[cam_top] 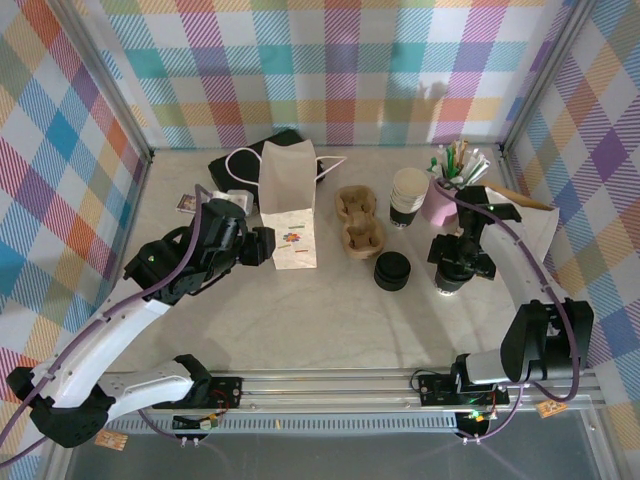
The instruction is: Pack the takeout coffee
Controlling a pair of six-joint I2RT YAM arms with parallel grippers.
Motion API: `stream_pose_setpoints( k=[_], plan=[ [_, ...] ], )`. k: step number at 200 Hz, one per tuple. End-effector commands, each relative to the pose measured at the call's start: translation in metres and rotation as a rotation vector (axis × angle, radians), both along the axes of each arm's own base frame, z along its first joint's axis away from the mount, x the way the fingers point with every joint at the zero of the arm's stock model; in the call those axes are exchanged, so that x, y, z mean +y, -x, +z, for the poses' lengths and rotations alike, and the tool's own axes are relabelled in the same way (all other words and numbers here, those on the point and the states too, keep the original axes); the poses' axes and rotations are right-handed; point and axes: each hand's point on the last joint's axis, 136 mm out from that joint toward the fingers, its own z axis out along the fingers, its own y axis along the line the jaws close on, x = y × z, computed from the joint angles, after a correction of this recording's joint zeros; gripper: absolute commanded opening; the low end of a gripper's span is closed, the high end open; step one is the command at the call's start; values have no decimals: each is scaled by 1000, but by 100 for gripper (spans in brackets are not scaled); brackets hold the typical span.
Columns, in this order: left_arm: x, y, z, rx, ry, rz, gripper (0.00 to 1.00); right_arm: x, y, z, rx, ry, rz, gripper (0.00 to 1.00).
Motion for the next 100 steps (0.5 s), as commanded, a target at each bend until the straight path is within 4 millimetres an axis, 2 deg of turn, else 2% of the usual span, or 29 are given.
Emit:
stream_pose_setpoints(
  k=[1,42,59,81,100],
  plan=[
    [0,-8,23,-67,5,-7,59,-1,7,31,-46,-12,-5,99],
    [5,-18,49,-151,-48,4,59,-1,22,76,-98,-14,-20,100],
    [13,-26,65,-191,-98,36,59,4,23,100,-136,-24,-6,95],
    [18,-42,89,-229,-158,81,59,24,16,132,-185,-34,56,85],
    [21,-56,108,-250,-137,128,59,58,1,155,-231,-24,149,73]
  ],
)
